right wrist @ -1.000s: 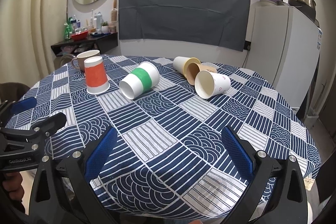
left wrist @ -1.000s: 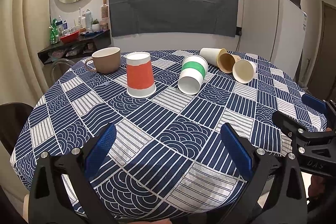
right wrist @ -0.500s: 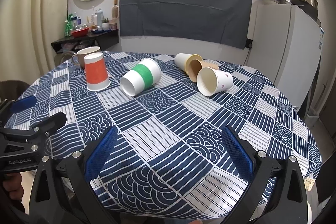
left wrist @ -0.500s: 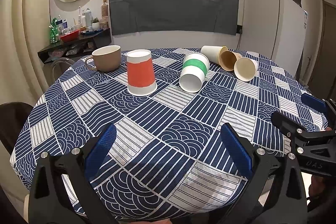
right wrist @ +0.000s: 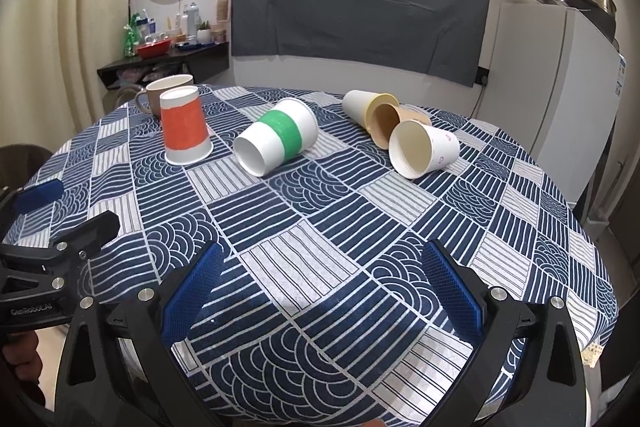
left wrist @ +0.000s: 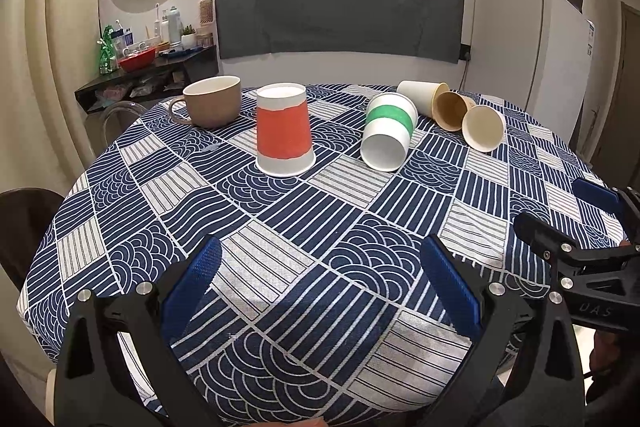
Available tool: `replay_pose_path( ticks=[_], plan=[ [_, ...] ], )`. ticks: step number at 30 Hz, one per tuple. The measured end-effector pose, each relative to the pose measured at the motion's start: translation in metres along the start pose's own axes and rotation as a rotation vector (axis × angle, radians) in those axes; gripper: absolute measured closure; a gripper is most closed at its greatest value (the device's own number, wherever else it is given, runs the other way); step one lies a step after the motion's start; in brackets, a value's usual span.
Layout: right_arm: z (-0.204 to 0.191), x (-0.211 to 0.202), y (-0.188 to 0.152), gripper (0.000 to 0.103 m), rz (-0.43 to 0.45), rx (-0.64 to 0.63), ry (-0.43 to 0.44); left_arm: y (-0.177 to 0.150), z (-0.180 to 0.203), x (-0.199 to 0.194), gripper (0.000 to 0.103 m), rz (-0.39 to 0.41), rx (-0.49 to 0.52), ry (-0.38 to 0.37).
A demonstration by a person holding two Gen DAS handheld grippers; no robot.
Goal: Flip cup upside down
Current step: 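Move the right gripper to the green-banded white cup and close on it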
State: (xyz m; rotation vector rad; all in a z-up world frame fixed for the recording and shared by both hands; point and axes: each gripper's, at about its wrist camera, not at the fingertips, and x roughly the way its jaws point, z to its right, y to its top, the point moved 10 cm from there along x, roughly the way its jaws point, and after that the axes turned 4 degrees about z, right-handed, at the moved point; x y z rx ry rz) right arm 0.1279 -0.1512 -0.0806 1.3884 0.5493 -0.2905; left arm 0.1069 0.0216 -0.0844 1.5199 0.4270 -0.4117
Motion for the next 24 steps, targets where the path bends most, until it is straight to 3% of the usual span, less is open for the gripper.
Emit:
replay_pose_path(
  ticks=[12, 24],
  plan=[
    [-0.027, 0.044, 0.005, 0.008, -0.089, -0.043, -0.02, -0.01, -0.032, 0.025, 0.006, -0.044, -0.03, 0.008],
    [-0.036, 0.111, 0.046, 0.008, -0.208, -0.036, -0.064, -0.017, -0.061, 0.045, 0.006, -0.039, -0.05, -0.005]
  ],
)
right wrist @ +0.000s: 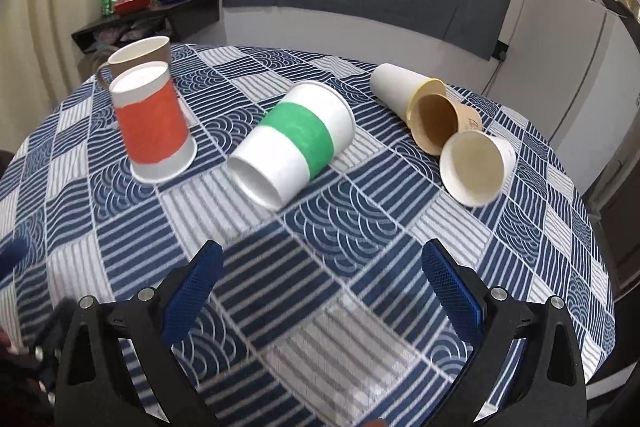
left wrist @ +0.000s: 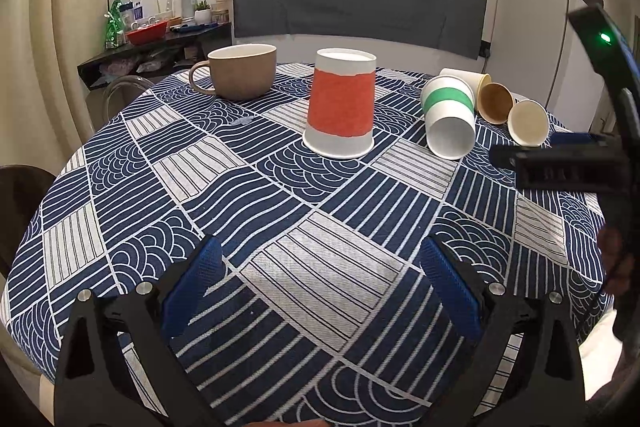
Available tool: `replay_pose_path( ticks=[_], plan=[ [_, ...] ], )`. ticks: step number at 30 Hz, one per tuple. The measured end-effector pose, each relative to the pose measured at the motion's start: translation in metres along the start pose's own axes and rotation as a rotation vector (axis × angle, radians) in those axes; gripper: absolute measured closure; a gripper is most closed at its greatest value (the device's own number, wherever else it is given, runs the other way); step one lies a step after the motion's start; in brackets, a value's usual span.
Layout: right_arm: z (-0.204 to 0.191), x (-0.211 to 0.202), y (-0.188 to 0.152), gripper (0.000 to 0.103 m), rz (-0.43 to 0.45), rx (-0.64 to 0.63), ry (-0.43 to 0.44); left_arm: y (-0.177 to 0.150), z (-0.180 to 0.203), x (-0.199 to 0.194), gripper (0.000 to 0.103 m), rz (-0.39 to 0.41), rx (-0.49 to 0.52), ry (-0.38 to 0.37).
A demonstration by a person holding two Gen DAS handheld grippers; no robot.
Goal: Flip cup upside down
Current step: 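Move the right gripper to the green-banded white cup and close on it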
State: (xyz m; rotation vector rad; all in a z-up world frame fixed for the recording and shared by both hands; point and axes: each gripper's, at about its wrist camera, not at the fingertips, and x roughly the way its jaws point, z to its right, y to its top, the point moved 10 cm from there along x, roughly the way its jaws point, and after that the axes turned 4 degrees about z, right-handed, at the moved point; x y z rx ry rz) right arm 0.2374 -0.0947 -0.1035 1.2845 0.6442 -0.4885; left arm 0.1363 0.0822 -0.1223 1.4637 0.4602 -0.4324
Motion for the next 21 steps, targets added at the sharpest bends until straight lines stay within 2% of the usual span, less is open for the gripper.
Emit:
replay_pose_path(
  ticks=[4, 8, 15, 21],
  plan=[
    [-0.002, 0.023, 0.015, 0.008, -0.036, -0.004, -0.033, -0.002, -0.009, 0.005, 0.006, 0.002, -0.002, -0.003],
    [-0.003, 0.041, 0.024, 0.008, -0.068, 0.008, -0.047, 0.0, -0.008, 0.004, 0.006, 0.015, -0.002, -0.055],
    [-0.016, 0.05, 0.039, 0.008, -0.068, 0.011, -0.019, -0.002, 0.003, 0.004, 0.006, 0.013, 0.037, -0.122],
    [-0.029, 0.055, 0.043, 0.008, -0.091, 0.046, 0.025, -0.004, 0.005, 0.003, 0.006, 0.019, 0.042, -0.135]
  ],
)
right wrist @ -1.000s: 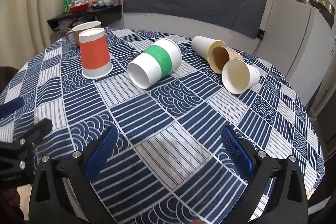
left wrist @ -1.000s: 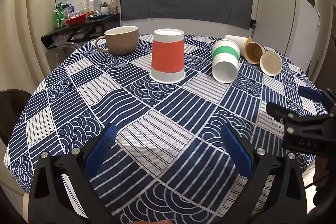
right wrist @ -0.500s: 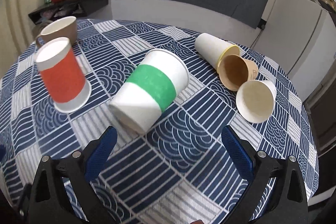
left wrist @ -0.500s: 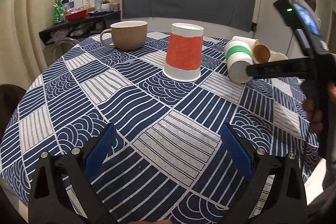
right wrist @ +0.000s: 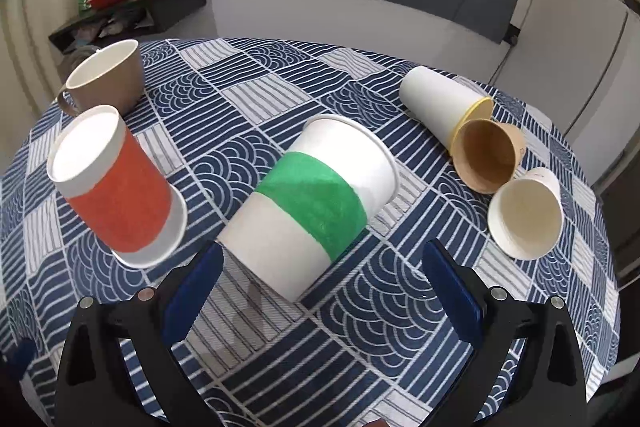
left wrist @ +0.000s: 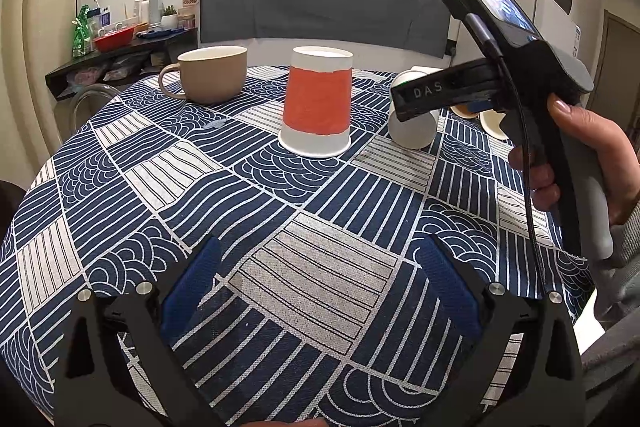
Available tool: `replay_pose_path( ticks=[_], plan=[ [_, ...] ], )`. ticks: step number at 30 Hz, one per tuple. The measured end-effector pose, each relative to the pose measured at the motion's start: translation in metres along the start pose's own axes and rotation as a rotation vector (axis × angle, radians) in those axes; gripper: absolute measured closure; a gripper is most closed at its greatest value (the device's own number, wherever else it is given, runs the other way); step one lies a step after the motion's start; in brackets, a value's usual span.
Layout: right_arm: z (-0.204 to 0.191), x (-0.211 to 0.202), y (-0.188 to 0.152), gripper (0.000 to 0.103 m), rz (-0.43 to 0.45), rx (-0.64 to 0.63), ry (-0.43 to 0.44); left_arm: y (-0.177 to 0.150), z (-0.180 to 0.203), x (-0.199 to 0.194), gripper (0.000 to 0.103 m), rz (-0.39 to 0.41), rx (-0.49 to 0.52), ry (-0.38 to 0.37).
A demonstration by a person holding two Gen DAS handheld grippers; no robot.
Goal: Flip cup upside down
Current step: 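Move the right gripper to the green-banded white cup and close on it, then lift the green-banded cup with the right gripper and carry it toward the left gripper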
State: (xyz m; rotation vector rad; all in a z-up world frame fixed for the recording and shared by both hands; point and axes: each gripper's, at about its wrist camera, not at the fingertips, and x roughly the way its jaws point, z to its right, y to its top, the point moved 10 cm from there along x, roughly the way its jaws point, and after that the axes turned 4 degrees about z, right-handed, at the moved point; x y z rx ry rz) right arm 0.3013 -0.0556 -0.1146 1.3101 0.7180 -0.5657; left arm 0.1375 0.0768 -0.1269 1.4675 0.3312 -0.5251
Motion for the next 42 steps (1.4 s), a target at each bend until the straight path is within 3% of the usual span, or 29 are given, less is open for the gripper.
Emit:
replay_pose_path(
  ticks=[10, 16, 17, 18, 19, 22, 26, 42],
  plan=[
    [0.002, 0.025, 0.005, 0.008, -0.025, 0.059, -0.069, -0.003, -0.002, 0.001, 0.006, -0.011, -0.003, -0.012],
    [0.013, 0.032, -0.002, 0.01, -0.041, 0.145, 0.009, -0.004, -0.003, 0.003, 0.006, -0.024, -0.009, -0.015],
    [0.014, 0.031, -0.002, 0.011, -0.039, 0.152, 0.019, -0.004, -0.003, 0.003, 0.006, -0.027, -0.01, -0.014],
    [0.015, 0.03, -0.003, 0.026, -0.038, 0.152, 0.026, -0.004, -0.004, 0.005, 0.006, -0.029, -0.011, -0.011],
    [0.015, 0.03, -0.004, 0.034, -0.042, 0.153, 0.032, -0.004, -0.005, 0.005, 0.006, -0.03, -0.012, -0.007],
    [0.016, 0.03, -0.006, 0.04, -0.04, 0.15, 0.054, -0.005, -0.007, 0.006, 0.006, -0.034, -0.009, 0.013],
    [0.019, 0.024, -0.013, 0.041, -0.029, 0.135, 0.06, -0.006, -0.012, 0.004, 0.006, -0.042, -0.009, 0.062],
    [0.035, -0.039, -0.083, 0.042, 0.006, 0.066, 0.081, -0.009, 0.021, -0.022, 0.006, -0.045, 0.033, 0.045]
  ],
)
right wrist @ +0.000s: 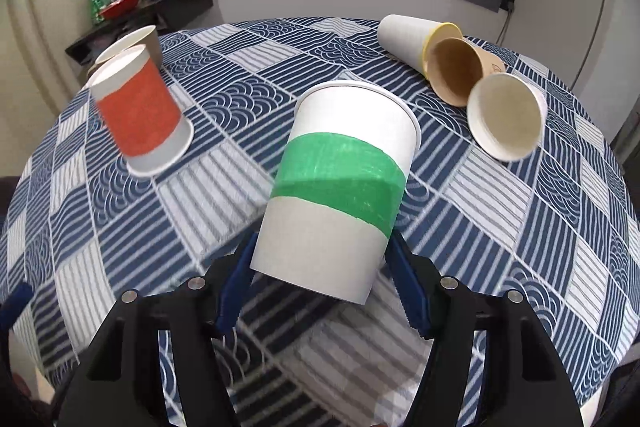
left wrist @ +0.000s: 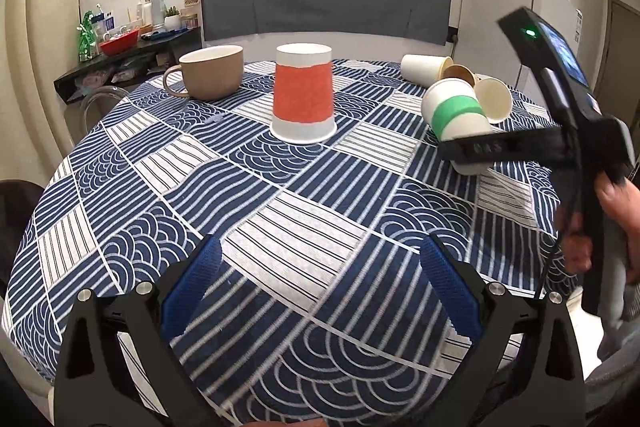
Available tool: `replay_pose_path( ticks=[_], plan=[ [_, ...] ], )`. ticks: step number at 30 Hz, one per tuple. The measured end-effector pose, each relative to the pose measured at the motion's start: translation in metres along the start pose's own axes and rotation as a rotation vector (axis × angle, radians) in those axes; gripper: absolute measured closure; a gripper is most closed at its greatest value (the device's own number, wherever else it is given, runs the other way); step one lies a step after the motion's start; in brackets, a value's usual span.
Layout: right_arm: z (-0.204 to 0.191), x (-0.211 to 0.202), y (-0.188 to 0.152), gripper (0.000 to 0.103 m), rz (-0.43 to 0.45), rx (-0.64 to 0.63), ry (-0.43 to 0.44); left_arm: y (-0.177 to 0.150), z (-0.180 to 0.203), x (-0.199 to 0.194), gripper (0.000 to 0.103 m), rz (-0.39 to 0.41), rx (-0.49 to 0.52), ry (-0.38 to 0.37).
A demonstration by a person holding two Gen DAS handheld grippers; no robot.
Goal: Flip cup upside down
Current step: 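Lift the green-banded cup with the right gripper and carry it toward the left gripper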
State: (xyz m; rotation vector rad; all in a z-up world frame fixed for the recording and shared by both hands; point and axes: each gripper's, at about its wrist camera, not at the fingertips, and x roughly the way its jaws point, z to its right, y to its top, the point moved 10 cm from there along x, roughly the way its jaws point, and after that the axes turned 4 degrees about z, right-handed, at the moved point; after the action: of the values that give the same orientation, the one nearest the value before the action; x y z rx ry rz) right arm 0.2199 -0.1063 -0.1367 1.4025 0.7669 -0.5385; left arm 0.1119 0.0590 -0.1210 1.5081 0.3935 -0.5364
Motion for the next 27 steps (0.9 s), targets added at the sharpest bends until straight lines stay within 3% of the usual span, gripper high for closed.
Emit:
replay_pose_path(
  ticks=[10, 12, 15, 21, 27],
  plan=[
    [0.016, -0.028, -0.033, 0.041, 0.024, 0.011, 0.016, -0.004, 0.023, -0.015, 0.006, -0.002, -0.013, -0.055],
    [0.021, -0.028, -0.033, 0.036, 0.025, 0.025, 0.023, -0.004, 0.026, -0.016, 0.006, -0.005, -0.016, -0.055],
    [0.022, -0.031, -0.028, 0.015, 0.039, 0.033, 0.047, -0.003, 0.029, -0.016, 0.006, -0.012, -0.016, -0.048],
    [0.035, -0.049, -0.024, 0.014, 0.062, 0.057, 0.077, 0.008, 0.038, -0.009, 0.006, -0.033, -0.025, -0.06],
    [0.079, -0.085, -0.021, 0.011, 0.148, 0.15, 0.092, 0.023, 0.069, 0.002, 0.006, -0.036, 0.02, -0.095]
  ],
)
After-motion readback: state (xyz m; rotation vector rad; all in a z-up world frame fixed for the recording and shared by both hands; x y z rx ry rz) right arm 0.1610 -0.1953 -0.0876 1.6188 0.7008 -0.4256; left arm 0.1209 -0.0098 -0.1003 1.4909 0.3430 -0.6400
